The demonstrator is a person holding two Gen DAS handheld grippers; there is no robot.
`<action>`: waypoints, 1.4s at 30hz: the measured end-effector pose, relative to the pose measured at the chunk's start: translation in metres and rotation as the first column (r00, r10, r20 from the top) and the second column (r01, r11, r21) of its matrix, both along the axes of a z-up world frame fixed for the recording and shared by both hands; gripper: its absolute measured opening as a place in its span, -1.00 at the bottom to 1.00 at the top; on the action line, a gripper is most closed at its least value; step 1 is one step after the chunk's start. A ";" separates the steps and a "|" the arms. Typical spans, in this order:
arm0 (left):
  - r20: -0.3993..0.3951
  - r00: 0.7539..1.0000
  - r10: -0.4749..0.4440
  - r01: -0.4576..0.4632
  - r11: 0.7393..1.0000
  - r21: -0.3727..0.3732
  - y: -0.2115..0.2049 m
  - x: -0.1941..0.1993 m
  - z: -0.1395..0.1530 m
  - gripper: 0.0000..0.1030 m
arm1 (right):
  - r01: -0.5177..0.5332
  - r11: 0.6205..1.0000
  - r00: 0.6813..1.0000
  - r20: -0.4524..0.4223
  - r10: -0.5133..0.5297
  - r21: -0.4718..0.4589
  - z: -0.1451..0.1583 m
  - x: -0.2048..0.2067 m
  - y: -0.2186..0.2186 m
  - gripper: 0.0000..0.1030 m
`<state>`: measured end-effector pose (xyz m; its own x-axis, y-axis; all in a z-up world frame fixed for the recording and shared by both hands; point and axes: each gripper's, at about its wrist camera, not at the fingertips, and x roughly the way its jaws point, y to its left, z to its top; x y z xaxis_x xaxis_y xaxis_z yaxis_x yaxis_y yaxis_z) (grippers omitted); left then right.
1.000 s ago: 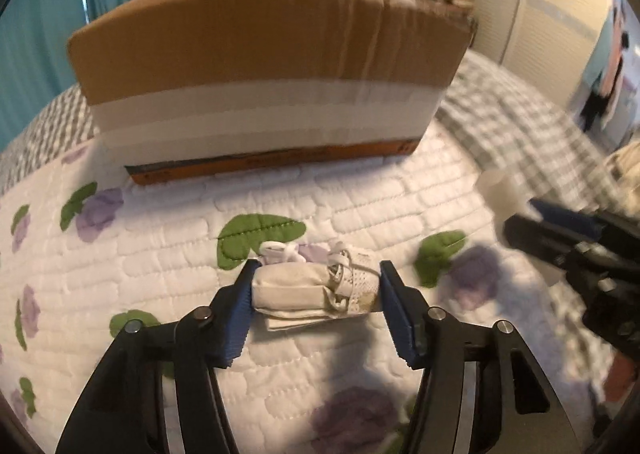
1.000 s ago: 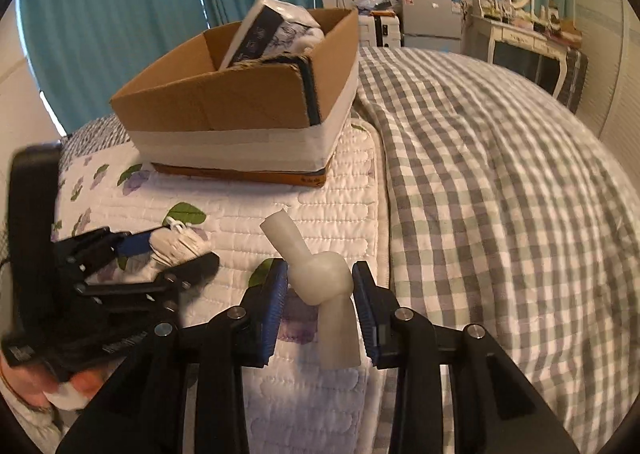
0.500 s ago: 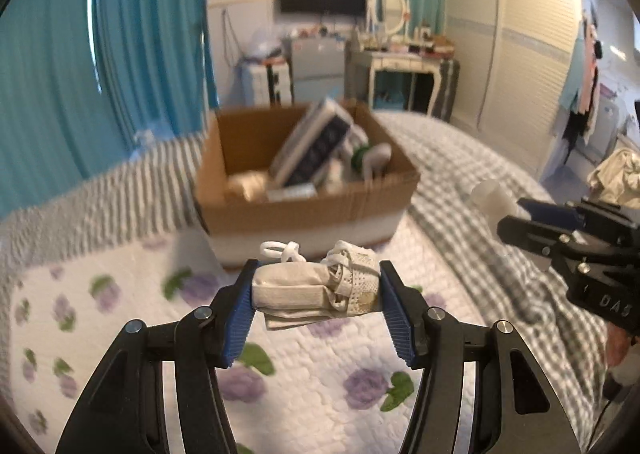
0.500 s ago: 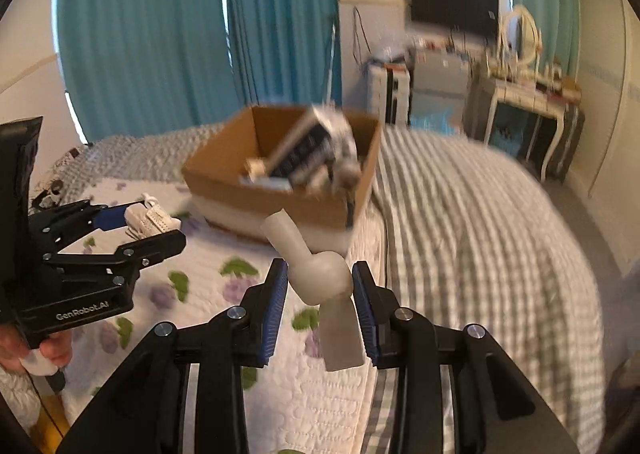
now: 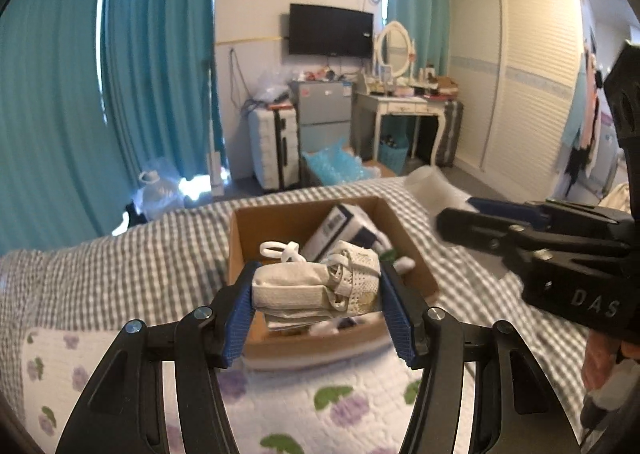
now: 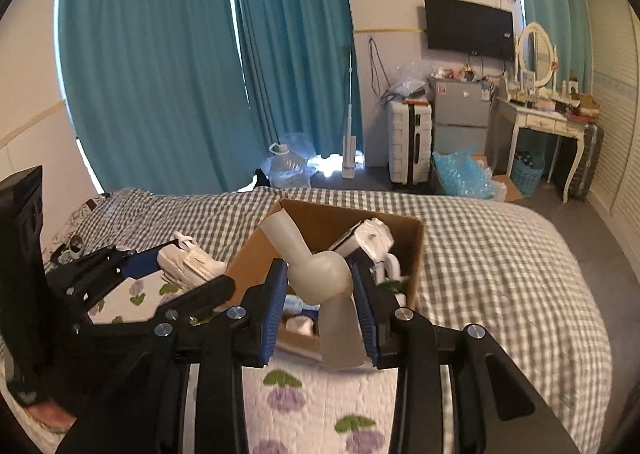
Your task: Organize soft objects
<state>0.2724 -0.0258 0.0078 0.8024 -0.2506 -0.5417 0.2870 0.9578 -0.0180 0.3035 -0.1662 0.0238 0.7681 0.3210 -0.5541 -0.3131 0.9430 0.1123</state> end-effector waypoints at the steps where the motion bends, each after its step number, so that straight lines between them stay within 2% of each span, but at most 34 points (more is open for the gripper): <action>1: -0.008 1.000 -0.004 0.004 1.000 0.003 -0.002 0.009 -0.007 0.11 | -0.001 1.000 1.000 -0.012 0.001 0.001 -0.007 0.010 0.003 -0.35; 5: -0.027 1.000 0.002 -0.001 0.999 0.033 -0.004 0.032 -0.033 0.11 | 0.002 1.000 0.998 -0.058 -0.001 0.014 -0.036 0.043 0.003 -0.35; 9: -0.061 0.998 -0.009 0.008 1.000 -0.012 -0.003 0.048 -0.054 0.11 | 0.011 1.000 0.995 -0.096 -0.011 -0.002 -0.065 0.064 -0.001 -0.35; 13: -0.054 0.999 0.008 -0.008 1.000 0.000 -0.005 0.054 -0.066 0.12 | 0.021 1.000 0.993 -0.116 -0.019 0.016 -0.082 0.075 -0.008 -0.32; 16: -0.092 0.996 0.001 -0.003 1.000 -0.019 -0.007 0.059 -0.072 0.14 | 0.026 1.000 0.992 -0.122 -0.024 0.013 -0.091 0.079 -0.008 -0.30; 18: -0.098 0.995 0.027 -0.026 1.000 0.013 -0.010 0.061 -0.073 0.15 | 0.046 0.999 0.990 -0.136 -0.043 0.018 -0.095 0.082 -0.009 -0.27; 19: -0.101 0.994 0.036 -0.034 0.999 0.025 -0.010 0.061 -0.074 0.17 | 0.057 0.998 0.988 -0.144 -0.053 0.022 -0.095 0.083 -0.010 -0.24; 20: -0.111 0.993 0.048 -0.046 0.999 0.028 -0.010 0.063 -0.074 0.35 | 0.069 0.997 0.987 -0.149 -0.064 0.025 -0.094 0.083 -0.011 0.00; 21: -0.121 0.991 0.059 -0.056 0.998 0.024 -0.010 0.064 -0.074 0.45 | 0.088 0.996 0.986 -0.144 -0.083 0.027 -0.091 0.080 -0.013 0.24; 24: -0.125 0.991 0.039 -0.042 0.999 -0.019 -0.007 0.062 -0.069 0.48 | 0.102 0.993 0.988 -0.126 -0.094 0.053 -0.077 0.072 -0.018 0.28; 26: -0.127 0.990 0.056 -0.058 0.998 -0.010 -0.006 0.060 -0.061 0.48 | 0.116 0.992 0.988 -0.109 -0.110 0.046 -0.062 0.065 -0.022 0.29; 30: -0.080 0.993 0.082 -0.082 0.997 -0.002 -0.004 0.042 -0.030 0.48 | 0.133 0.990 0.989 -0.063 -0.130 0.039 -0.029 0.044 -0.027 0.30; 32: -0.028 0.995 0.101 -0.101 0.995 0.001 -0.002 0.029 -0.008 0.48 | 0.137 0.990 0.990 -0.036 -0.136 0.032 -0.007 0.031 -0.026 0.30; 34: 0.071 0.992 0.105 -0.104 0.995 -0.012 0.002 0.002 0.027 0.48 | 0.133 0.991 0.991 0.009 -0.133 0.031 0.024 0.008 -0.027 0.30; 37: 0.219 0.968 0.120 -0.113 0.993 -0.044 0.011 -0.048 0.082 0.49 | 0.137 0.990 0.985 0.103 -0.139 0.021 0.076 -0.036 -0.025 0.32; 39: 0.276 0.951 0.139 -0.122 0.990 -0.076 0.019 -0.078 0.113 0.59 | 0.153 0.988 0.976 0.150 -0.155 0.024 0.105 -0.067 -0.025 0.36; 40: 0.293 0.943 0.157 -0.134 0.986 -0.096 0.021 -0.091 0.125 0.73 | 0.158 0.987 0.973 0.166 -0.161 0.031 0.114 -0.078 -0.025 0.38; 42: 0.330 0.930 0.160 -0.119 0.983 -0.142 0.029 -0.120 0.149 0.73 | 0.172 0.984 0.961 0.210 -0.180 0.056 0.136 -0.113 -0.026 0.51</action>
